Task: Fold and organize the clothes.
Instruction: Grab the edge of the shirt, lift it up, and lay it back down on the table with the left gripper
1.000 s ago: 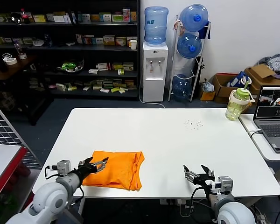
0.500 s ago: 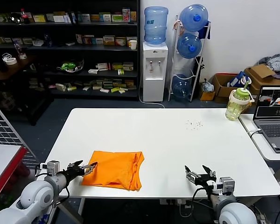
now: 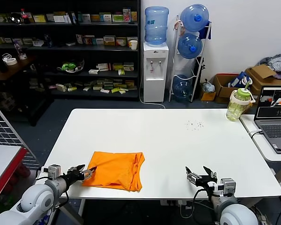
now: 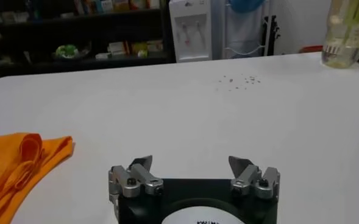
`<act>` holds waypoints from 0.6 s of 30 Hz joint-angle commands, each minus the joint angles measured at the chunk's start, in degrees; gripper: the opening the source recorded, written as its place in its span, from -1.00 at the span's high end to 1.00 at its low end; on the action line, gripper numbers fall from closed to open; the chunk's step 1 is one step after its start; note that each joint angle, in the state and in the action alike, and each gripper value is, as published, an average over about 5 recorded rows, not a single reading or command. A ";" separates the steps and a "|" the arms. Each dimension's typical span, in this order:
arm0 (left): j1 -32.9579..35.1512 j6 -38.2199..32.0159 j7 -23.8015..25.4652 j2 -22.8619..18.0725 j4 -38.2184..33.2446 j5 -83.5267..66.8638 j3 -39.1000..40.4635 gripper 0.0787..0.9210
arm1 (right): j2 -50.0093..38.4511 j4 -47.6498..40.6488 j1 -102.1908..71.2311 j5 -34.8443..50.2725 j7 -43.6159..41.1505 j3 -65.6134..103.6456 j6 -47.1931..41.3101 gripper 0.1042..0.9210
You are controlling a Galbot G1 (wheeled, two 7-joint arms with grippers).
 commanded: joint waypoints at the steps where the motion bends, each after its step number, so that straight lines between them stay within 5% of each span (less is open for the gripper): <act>1: 0.09 -0.24 0.53 -0.10 -0.14 0.36 0.62 -0.25 | 0.05 0.14 -0.12 -0.07 0.08 0.07 -0.01 -0.76; 18: 2.80 -2.04 -3.21 -1.25 -7.76 1.11 -2.63 0.85 | 0.26 -0.12 -0.06 -0.25 -0.01 -0.19 0.21 -0.76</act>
